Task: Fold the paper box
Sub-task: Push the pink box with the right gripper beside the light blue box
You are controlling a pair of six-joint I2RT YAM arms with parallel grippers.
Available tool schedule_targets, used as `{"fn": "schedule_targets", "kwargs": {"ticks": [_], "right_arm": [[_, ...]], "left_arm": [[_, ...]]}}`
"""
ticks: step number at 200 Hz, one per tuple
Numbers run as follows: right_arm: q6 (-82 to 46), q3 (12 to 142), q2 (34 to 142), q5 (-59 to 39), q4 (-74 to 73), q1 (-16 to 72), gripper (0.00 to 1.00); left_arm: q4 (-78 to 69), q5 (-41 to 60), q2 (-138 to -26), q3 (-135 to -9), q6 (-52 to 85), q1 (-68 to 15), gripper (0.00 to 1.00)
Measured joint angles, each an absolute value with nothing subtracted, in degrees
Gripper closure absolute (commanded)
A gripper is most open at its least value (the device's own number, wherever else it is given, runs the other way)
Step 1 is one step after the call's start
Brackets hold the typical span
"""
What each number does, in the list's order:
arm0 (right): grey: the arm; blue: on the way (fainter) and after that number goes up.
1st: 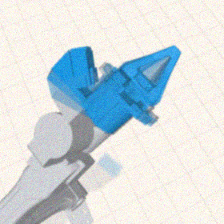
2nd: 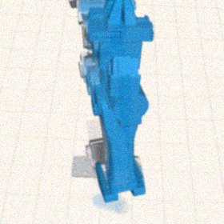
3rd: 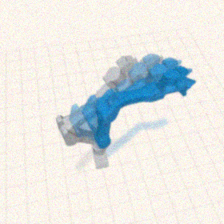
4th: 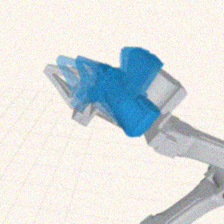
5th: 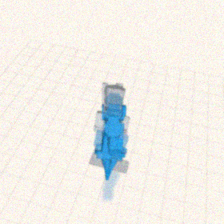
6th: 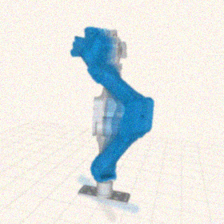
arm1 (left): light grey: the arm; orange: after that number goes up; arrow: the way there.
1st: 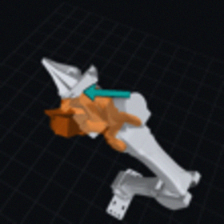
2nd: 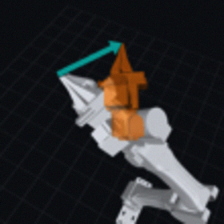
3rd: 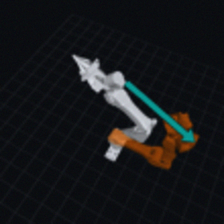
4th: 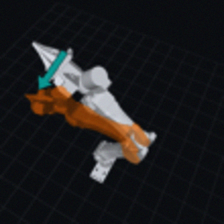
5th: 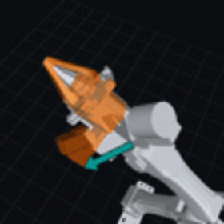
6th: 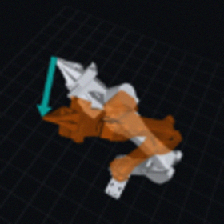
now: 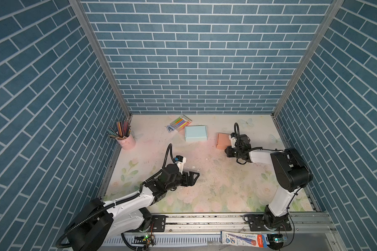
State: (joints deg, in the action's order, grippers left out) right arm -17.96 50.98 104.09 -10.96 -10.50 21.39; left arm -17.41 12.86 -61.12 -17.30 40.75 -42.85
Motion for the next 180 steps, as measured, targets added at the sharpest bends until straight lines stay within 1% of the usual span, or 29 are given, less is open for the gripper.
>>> {"fn": "schedule_targets", "kwargs": {"ticks": [56,180], "right_arm": [[-17.65,53.91,106.78,-10.98,-10.63,20.51,0.79],[-16.32,55.02,107.20,-12.25,-10.59,14.81,0.79]], "left_arm": [[-17.37,12.84,-61.10,-17.32,40.75,-43.20,0.12],[-16.99,12.45,-61.12,-18.06,41.21,-44.25,0.12]]}}
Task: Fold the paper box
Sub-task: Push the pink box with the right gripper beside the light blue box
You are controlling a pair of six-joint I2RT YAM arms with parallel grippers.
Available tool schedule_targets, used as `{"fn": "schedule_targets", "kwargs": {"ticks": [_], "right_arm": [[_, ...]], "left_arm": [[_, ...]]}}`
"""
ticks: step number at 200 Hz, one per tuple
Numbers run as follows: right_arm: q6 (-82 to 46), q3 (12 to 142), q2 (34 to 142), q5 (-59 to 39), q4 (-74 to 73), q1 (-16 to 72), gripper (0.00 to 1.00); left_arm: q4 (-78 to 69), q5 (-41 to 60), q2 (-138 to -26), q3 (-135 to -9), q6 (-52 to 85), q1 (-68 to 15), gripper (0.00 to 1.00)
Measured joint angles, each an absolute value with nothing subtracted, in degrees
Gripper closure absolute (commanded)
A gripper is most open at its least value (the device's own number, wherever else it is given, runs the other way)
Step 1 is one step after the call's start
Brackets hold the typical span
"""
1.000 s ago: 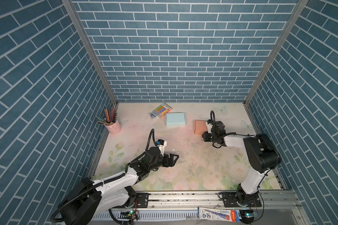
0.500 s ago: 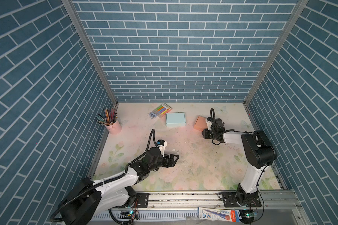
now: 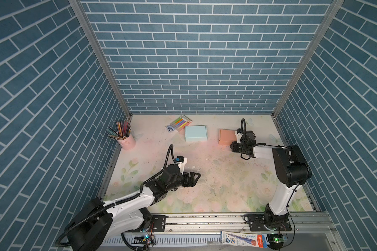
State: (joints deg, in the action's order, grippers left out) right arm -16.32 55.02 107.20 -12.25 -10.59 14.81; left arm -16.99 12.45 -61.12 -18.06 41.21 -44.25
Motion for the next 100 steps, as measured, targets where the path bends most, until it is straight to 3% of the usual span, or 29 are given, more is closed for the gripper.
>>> {"fn": "schedule_targets", "kwargs": {"ticks": [100], "right_arm": [[-16.10,58.67,110.30,-13.54,-10.57,14.13,0.79]], "left_arm": [[-16.86,11.75,-61.14,-18.85,41.47,-44.97,0.12]]}}
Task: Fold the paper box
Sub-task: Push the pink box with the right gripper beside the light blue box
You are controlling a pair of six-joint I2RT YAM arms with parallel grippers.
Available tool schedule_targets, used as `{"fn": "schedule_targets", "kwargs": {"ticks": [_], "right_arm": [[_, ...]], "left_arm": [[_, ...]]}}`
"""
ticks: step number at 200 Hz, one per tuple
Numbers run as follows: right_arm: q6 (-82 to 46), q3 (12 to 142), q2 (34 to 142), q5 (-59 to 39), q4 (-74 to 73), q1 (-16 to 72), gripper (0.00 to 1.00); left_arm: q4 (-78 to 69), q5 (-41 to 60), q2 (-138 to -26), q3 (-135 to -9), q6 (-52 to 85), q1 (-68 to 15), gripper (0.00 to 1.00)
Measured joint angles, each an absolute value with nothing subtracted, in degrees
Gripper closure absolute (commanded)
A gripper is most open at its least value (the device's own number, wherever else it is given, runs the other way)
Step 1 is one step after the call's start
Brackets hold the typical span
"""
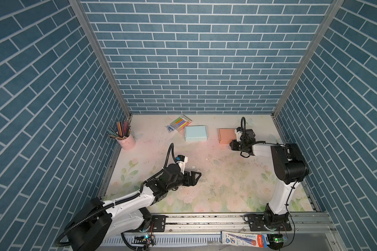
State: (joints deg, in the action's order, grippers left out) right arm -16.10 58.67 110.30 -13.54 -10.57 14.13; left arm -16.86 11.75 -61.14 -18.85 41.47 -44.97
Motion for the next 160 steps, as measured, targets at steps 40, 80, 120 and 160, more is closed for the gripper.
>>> {"fn": "schedule_targets", "kwargs": {"ticks": [40,80,120,160], "right_arm": [[-15.99,60.49,111.46,-13.56,-10.28,13.80,0.79],[-15.99,61.73,112.62,-13.72,-9.76,13.58,0.79],[-15.99,63.13,113.43,-14.31,-9.43,13.54,0.78],[-15.99,64.53,114.58,-15.53,-9.45,13.61,0.77]], "left_arm": [[-16.78,11.57,-61.73,-19.05,41.60,-45.21,0.12],[-16.78,11.55,-61.95,-19.09,41.65,-45.52,0.12],[-16.80,11.16,-62.43,-19.33,41.76,-45.58,0.12],[-16.82,10.94,-62.50,-19.33,41.82,-45.74,0.12]]}}
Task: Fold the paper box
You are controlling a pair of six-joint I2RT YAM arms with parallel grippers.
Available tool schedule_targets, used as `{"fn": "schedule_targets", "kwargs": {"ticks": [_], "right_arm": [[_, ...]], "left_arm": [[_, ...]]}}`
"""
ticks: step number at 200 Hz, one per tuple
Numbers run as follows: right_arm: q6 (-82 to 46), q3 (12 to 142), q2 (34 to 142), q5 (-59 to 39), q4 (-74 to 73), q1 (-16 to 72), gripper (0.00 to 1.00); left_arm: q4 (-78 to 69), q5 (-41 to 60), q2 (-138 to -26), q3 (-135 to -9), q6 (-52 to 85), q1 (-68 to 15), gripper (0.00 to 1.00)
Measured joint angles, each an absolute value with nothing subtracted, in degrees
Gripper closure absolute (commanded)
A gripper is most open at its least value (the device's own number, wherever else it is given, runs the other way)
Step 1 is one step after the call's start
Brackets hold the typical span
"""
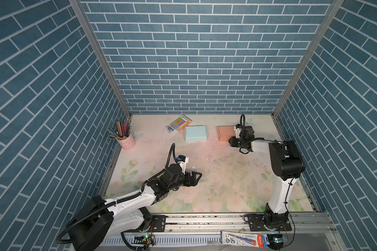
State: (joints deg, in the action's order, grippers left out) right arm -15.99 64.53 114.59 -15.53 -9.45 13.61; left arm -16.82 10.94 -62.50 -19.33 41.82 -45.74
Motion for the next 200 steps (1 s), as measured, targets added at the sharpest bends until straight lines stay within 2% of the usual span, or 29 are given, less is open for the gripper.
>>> {"fn": "schedule_targets", "kwargs": {"ticks": [75,120,134,179,200], "right_arm": [[-16.01,65.87,116.03,-16.10,-9.89,14.26,0.76],[-16.01,61.54,112.92,-15.88,-11.03,14.26,0.73],[-16.01,58.96,110.52,-15.70,-11.05,14.33,0.69],[-15.00,51.11,97.03,-13.91,-10.28,15.09,0.45],[-14.44,46.76,89.25,-12.88,-10.24,15.18,0.41]], "left_arm": [[-16.56,10.07,-61.45,-19.31,41.85,-45.80,0.12],[-15.53,9.65,-61.45,-19.33,41.63,-45.80,0.12],[-14.26,9.15,-61.45,-19.44,41.32,-45.80,0.12],[-8.32,5.67,-60.75,-22.31,38.57,-45.78,0.12],[-5.80,3.79,-60.01,-23.59,36.99,-45.65,0.12]]}}
